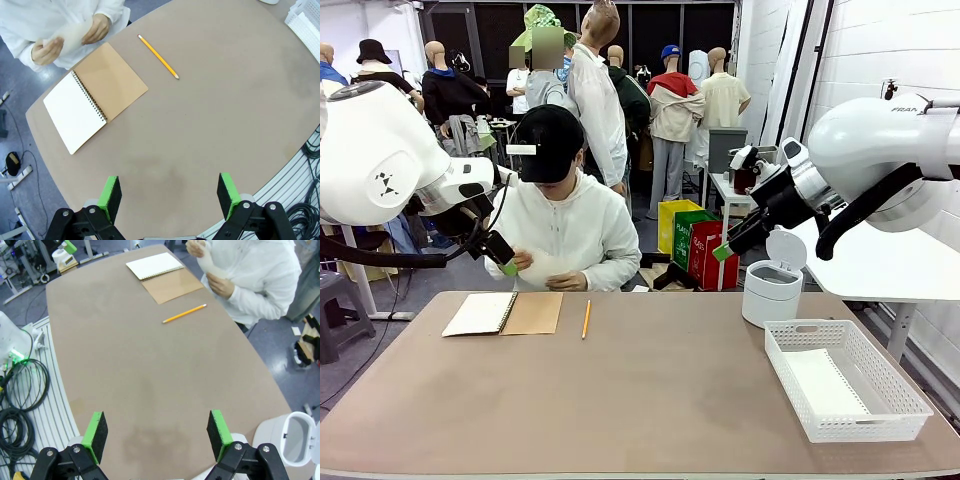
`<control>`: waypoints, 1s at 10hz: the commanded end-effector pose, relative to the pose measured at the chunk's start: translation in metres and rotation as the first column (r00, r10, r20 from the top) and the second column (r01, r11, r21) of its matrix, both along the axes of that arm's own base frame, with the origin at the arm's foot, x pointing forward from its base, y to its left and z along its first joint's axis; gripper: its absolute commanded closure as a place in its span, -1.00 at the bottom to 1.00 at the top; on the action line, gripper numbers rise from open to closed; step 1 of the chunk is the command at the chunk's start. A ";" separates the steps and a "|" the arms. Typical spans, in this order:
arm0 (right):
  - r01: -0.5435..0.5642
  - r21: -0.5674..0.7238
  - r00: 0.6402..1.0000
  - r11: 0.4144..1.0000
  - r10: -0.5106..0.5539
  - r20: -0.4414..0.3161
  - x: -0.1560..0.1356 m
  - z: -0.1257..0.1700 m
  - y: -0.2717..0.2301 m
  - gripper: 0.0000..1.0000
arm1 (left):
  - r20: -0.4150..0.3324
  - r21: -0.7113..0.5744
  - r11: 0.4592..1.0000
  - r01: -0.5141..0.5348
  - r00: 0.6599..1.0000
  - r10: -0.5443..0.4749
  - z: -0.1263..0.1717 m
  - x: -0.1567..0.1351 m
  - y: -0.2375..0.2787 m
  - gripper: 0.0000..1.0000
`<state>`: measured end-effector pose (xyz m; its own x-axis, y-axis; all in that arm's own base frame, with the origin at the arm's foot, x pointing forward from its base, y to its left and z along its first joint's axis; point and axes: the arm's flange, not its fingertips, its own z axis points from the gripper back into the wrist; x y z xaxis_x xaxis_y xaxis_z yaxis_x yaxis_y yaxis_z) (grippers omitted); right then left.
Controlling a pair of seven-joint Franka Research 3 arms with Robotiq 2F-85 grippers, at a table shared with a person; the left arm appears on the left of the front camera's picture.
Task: Sort the paper based on its condition.
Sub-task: If a person hands you a paper, place it in the Organizing basket , and if it's crumpled, put it in the Trash can.
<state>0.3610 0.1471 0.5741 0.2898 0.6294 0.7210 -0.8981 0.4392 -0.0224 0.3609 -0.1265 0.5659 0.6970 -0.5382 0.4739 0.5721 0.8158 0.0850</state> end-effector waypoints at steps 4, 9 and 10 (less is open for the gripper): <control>-0.002 -0.002 1.000 1.000 0.002 -0.003 0.000 0.000 0.001 -1.00 | 0.001 -0.006 1.000 0.002 1.000 -0.002 0.001 0.000 0.001 -1.00; -0.002 -0.002 1.000 1.000 0.002 -0.003 0.000 0.000 0.001 -1.00 | 0.001 -0.006 1.000 0.002 1.000 -0.002 0.001 0.000 0.001 -1.00; -0.002 -0.002 1.000 1.000 0.002 -0.003 0.000 0.000 0.001 -1.00 | 0.001 -0.006 1.000 0.002 1.000 -0.002 0.001 0.000 0.001 -1.00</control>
<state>0.3610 0.1471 0.5741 0.2898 0.6294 0.7210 -0.8981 0.4392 -0.0224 0.3609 -0.1265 0.5659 0.6970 -0.5382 0.4739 0.5721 0.8158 0.0850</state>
